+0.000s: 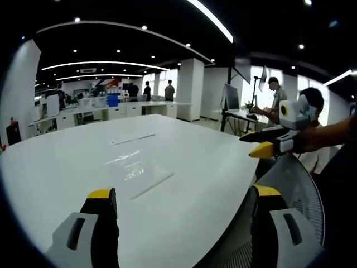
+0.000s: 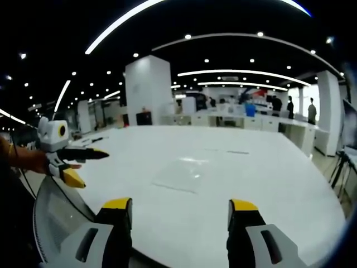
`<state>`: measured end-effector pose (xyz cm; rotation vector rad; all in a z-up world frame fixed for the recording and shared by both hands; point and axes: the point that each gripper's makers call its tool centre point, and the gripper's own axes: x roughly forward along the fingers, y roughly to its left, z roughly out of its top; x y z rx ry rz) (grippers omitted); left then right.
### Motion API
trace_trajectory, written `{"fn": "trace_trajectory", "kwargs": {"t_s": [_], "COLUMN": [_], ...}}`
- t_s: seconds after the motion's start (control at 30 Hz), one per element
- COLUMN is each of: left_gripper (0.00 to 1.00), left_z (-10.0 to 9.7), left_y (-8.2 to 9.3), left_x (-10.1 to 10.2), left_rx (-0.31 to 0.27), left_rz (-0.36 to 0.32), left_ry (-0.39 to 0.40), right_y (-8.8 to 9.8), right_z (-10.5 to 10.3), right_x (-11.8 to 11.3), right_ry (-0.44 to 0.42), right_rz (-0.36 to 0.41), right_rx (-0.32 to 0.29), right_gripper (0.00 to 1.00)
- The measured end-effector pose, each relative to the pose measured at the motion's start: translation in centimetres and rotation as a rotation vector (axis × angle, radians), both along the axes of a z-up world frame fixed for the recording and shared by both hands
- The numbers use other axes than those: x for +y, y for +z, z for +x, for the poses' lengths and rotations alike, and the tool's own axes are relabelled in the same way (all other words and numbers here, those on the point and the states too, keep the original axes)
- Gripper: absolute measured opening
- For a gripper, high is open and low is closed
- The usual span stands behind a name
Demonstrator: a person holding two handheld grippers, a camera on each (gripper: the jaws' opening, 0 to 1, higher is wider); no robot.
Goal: Open the resealable bag by pulling the two sides of the seal apart until the entire bag opening is separated and visibly accessible.
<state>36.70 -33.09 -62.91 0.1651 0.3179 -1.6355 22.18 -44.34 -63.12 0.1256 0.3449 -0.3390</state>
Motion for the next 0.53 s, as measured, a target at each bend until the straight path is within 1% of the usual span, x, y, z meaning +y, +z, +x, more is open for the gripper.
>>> {"fn": "trace_trajectory", "kwargs": {"t_s": [0.53], "left_gripper": [0.99], "left_z": [0.23], "left_y": [0.26], "left_x": [0.29], "left_rx": [-0.003], "left_rz": [-0.007], "left_ry": [0.017], "right_y": [0.16], "right_z": [0.08], "right_x": [0.07], "right_ry": [0.007], "right_rz": [0.003], "right_rx": [-0.011], "right_gripper": [0.68]}}
